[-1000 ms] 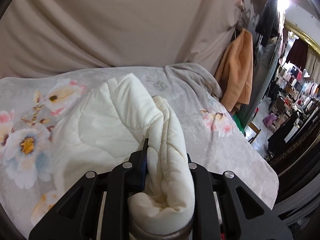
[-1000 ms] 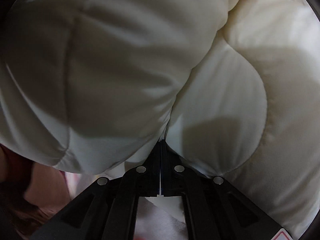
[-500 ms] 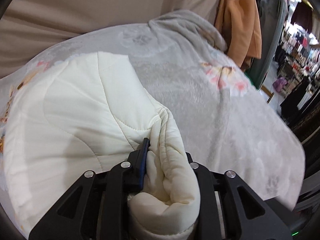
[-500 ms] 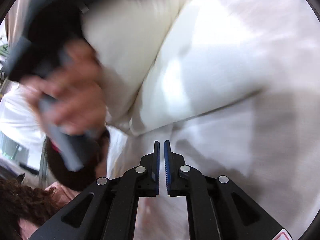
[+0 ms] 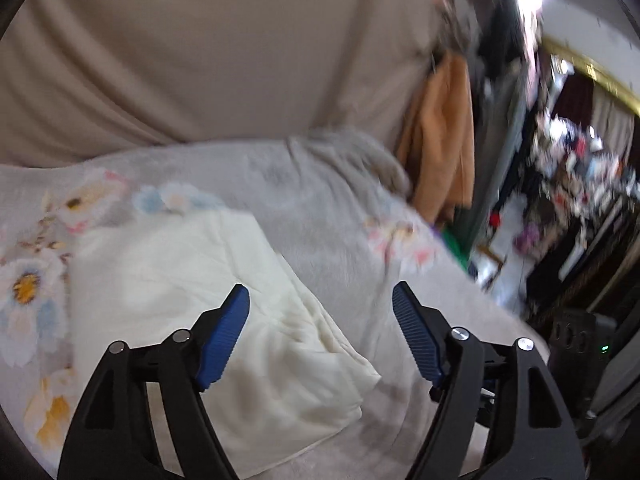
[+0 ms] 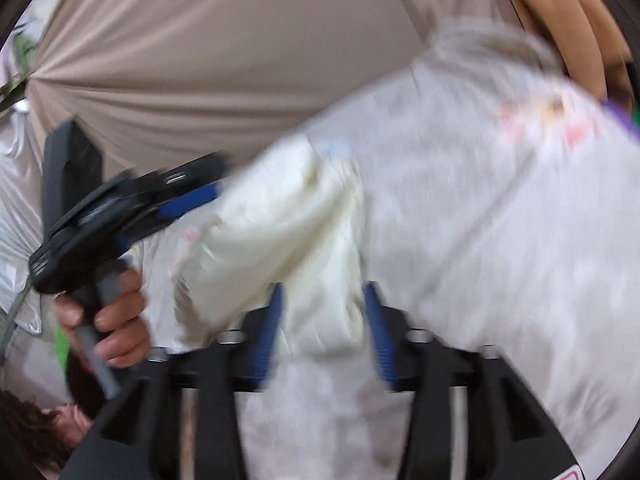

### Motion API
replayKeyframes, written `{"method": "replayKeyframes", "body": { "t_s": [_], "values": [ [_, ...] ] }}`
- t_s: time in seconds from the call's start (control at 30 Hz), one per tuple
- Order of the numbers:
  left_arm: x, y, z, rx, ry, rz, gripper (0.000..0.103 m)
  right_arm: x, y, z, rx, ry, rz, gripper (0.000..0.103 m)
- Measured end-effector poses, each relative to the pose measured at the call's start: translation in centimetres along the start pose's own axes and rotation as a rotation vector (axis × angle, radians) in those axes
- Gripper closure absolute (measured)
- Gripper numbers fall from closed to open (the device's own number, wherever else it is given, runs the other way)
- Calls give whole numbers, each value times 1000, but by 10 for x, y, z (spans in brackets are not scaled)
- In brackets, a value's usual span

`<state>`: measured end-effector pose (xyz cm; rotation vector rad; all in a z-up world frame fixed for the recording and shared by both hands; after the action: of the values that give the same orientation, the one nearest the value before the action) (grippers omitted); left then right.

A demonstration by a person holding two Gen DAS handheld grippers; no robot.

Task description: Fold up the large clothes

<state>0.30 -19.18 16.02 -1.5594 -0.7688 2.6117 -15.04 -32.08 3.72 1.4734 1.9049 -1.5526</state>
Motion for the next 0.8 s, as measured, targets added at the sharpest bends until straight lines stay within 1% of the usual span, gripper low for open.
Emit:
{"method": "replayKeyframes", "body": {
  "t_s": [0.03, 0.07, 0.1, 0.13, 0.17, 0.23, 0.27, 0.3, 0.37, 0.4, 0.43, 0.47, 0.5, 0.53, 0.57, 0.6, 0.63, 0.73, 0.8],
  "values": [
    [-7, -16, -6, -24, -14, 34, 28, -14, -4, -2, -11, -12, 27, 47],
    [-12, -34, -15, -71, -32, 71, 26, -26, -7, -6, -26, -17, 47, 45],
    [-14, -48, -25, -122, -48, 96, 25, -37, -4, -12, -44, -17, 64, 37],
    [-13, -55, -34, -160, -59, 104, 25, -48, 2, -17, -60, -14, 70, 33],
    [-8, -63, -46, -205, -79, 103, 25, -53, 8, -25, -68, -9, 65, 33],
    [4, -65, -63, -250, -107, 76, 25, -64, 28, -32, -92, 6, 21, 33],
    [14, -62, -72, -282, -120, 51, 25, -67, 41, -36, -108, 12, -16, 33],
    [24, -59, -78, -300, -125, 32, 25, -66, 52, -39, -113, 19, -52, 33],
    [43, -47, -88, -336, -127, -20, 25, -59, 70, -48, -92, 45, -141, 33],
    [50, -45, -90, -341, -130, -34, 25, -53, 78, -50, -91, 51, -176, 33],
    [56, -42, -93, -342, -134, -48, 25, -48, 85, -53, -88, 44, -202, 35],
    [62, -38, -94, -337, -138, -65, 25, -43, 85, -59, -74, 30, -207, 38],
    [65, -33, -96, -331, -142, -79, 25, -39, 86, -61, -64, 7, -208, 47],
    [69, -30, -96, -322, -144, -91, 25, -36, 86, -63, -63, -20, -209, 59],
    [73, -23, -95, -307, -145, -107, 25, -33, 83, -63, -61, -32, -208, 68],
    [75, -19, -93, -302, -140, -117, 25, -30, 86, -59, -55, -36, -207, 79],
    [77, -17, -92, -306, -132, -120, 25, -28, 84, -52, -43, -35, -198, 87],
    [83, -6, -83, -300, -91, -141, 25, -16, 85, -34, -23, -3, -174, 90],
    [89, 4, -77, -319, -55, -162, 25, -7, 86, -26, -1, -2, -166, 90]
  ]
}}
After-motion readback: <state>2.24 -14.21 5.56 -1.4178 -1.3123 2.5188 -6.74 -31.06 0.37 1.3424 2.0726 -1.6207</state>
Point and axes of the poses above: each gripper's, at about its wrist camera, not at the fingertips, and y roughly the way its jaws point, z to its right, x to its underside, the point moved 5 cm from there along y, roughly the way its jaws point, and after that the axes turned 14 degrees about x, right-handed, at the moved point
